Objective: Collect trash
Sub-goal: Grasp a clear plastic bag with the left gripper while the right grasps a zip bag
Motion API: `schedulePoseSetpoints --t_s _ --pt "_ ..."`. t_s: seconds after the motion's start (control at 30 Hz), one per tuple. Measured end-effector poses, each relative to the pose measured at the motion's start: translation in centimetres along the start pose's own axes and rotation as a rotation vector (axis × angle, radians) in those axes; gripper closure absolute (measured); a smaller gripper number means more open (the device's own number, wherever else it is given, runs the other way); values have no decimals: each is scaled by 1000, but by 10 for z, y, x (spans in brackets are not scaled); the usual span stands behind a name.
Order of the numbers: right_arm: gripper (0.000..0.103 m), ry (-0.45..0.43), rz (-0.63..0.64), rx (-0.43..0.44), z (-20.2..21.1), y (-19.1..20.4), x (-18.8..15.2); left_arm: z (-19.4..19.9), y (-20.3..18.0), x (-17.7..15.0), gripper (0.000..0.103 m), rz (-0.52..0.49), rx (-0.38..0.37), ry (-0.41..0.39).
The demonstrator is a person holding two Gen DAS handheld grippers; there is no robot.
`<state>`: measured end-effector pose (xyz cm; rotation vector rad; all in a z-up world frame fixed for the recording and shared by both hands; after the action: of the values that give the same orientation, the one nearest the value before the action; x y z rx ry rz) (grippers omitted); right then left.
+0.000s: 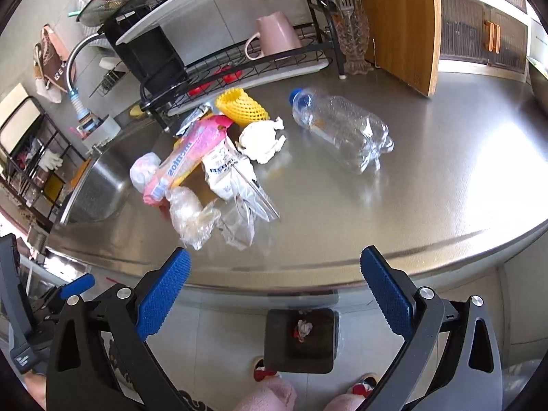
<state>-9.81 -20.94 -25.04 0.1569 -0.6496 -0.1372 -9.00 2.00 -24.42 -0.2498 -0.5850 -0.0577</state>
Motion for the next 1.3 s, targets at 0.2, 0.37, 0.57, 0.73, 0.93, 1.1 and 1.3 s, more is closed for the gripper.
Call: schedulePoseSetpoints --t_s 0.2,0.37,0.57,0.73,0.93,1.1,1.3 --pt "16 11 18 15 -15 9 20 -6 -9 34 11 -33 -50 -42" --pt "33 53 39 33 -37 19 23 -26 -11 50 33 -57 -90 -15" --pt "58 103 76 35 -61 28 22 -50 -14 62 43 -75 -126 25" --pt "66 120 91 40 -73 32 23 -67 -22 73 43 -81 -152 48" --pt "78 144 107 29 -84 28 23 -95 -34 76 61 -90 -188 107" --pt "82 139 118 38 -86 24 26 -106 -40 76 82 -98 -197 125" --pt "87 138 112 41 -84 19 26 -103 -40 75 95 -77 -197 118"
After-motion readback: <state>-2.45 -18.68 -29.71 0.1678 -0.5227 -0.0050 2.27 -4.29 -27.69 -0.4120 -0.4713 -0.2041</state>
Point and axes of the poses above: each gripper's, at about its wrist camera, not at the fingertips, and z roughly against the way its jaws point, y to its left, x to its top, the point moved 3 cm from there along -z, roughly the way its jaws point, and after that the axes turned 10 degrees about -x, right-handed, at the moved point
